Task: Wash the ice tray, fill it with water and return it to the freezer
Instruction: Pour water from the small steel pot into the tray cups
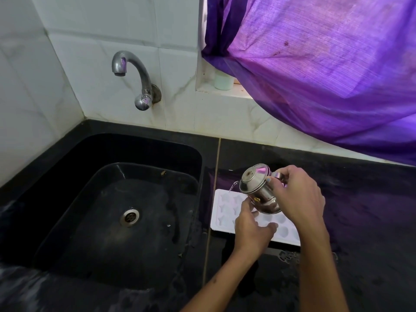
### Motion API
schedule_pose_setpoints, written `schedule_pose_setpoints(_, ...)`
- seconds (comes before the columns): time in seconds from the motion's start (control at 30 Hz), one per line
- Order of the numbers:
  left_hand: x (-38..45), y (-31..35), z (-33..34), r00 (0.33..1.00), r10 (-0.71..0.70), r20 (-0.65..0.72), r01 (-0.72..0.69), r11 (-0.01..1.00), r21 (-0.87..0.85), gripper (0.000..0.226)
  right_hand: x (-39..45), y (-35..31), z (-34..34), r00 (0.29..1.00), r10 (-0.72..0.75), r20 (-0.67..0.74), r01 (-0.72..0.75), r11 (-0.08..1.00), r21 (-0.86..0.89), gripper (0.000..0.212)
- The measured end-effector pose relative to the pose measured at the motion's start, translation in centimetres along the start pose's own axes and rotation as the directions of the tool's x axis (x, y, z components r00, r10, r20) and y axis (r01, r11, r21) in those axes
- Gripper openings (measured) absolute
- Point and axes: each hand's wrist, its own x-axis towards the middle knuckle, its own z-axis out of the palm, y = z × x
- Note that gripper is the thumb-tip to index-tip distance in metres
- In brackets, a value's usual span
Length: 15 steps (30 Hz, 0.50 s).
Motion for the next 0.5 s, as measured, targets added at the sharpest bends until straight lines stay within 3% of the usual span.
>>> schedule_pose_setpoints(0.23,-0.2,-0.4,0.4,0.998,0.027,-0.062,-0.028,1.0,-0.014,0.063,0.1,1.4,-0.1,0.999,-0.01,0.032,0.007,0.993,0.114,0.01)
schedule_pose_setpoints(0.5,-0.9,0.0,2.0,0.988,0.116,-0.099,-0.118,0.993,-0.02,0.072,0.3,5.3,-1.5,0.99,0.093,0.106,-0.136,0.835,0.533,0.007)
